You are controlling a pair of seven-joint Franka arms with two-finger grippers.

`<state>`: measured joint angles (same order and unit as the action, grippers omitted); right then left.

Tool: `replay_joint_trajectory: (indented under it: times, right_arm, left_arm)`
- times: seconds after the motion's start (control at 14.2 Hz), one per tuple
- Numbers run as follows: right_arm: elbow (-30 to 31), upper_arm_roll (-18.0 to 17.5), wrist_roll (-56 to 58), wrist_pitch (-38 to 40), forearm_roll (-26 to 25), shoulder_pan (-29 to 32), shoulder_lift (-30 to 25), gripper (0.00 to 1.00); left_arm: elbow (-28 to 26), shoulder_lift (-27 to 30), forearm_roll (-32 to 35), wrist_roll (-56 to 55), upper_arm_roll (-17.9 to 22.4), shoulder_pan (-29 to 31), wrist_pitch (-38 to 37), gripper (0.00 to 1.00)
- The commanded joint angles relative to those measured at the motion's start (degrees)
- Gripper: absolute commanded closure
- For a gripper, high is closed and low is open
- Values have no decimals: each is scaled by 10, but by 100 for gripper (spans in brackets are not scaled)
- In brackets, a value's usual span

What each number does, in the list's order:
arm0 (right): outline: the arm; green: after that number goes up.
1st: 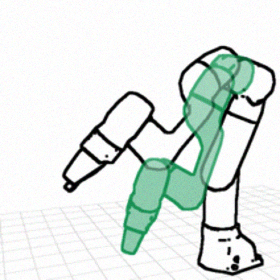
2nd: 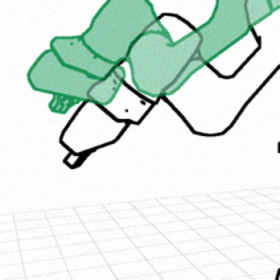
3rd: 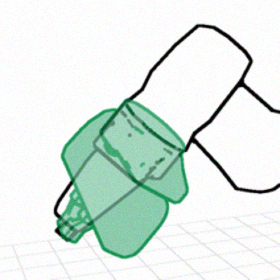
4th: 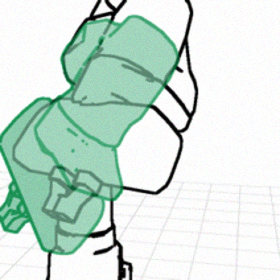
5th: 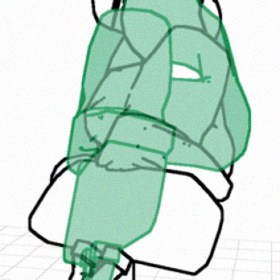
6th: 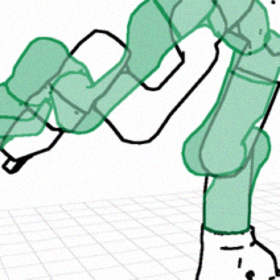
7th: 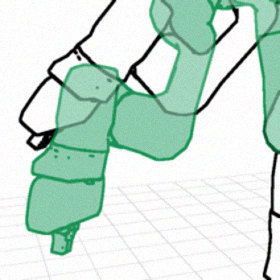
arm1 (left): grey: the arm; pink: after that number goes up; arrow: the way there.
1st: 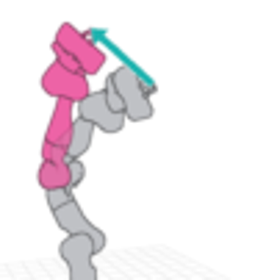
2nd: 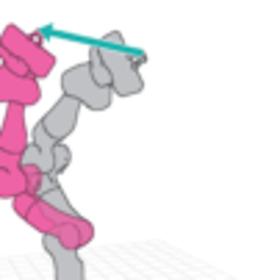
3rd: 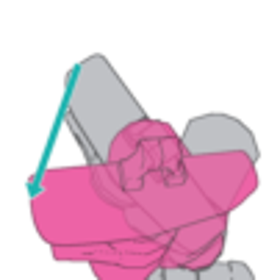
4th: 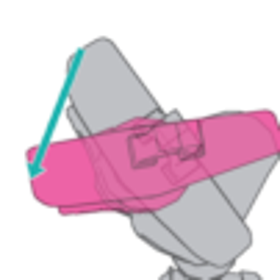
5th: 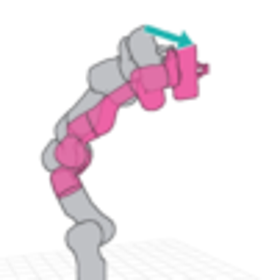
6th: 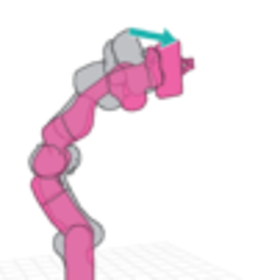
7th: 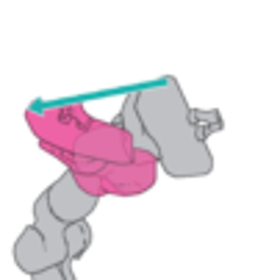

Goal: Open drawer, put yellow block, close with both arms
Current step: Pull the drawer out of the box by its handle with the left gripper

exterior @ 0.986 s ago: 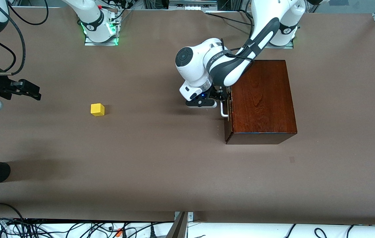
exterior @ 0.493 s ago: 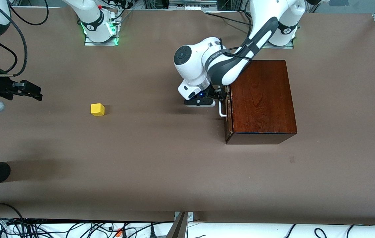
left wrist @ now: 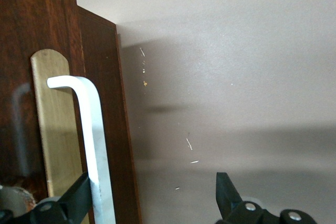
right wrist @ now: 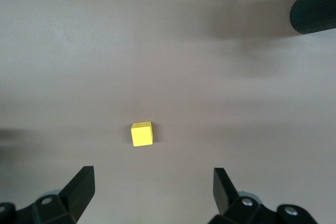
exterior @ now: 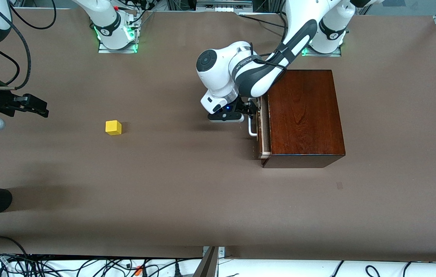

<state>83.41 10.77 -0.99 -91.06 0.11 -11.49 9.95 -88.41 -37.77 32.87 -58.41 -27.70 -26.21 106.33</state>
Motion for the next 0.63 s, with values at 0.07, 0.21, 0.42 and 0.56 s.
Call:
replay_joint_trajectory:
  times: [0.07, 0.21, 0.42, 0.56]
  right_arm:
    - [8, 0, 8, -6, -2, 3, -5, 0]
    - [8, 0, 8, -8, -2, 3, -5, 0]
    - [8, 1, 8, -9, -2, 3, -4, 0]
    - [8, 1, 8, -9, -3, 4, -4, 0]
  left_arm:
    - [45, -30, 1, -22, -2, -23, 5, 0]
    - [51, -34, 1, -27, -3, -30, 5, 0]
    - [66, -42, 0, -33, -3, -35, 5, 0]
    - [68, -42, -8, -33, -3, -39, 5, 0]
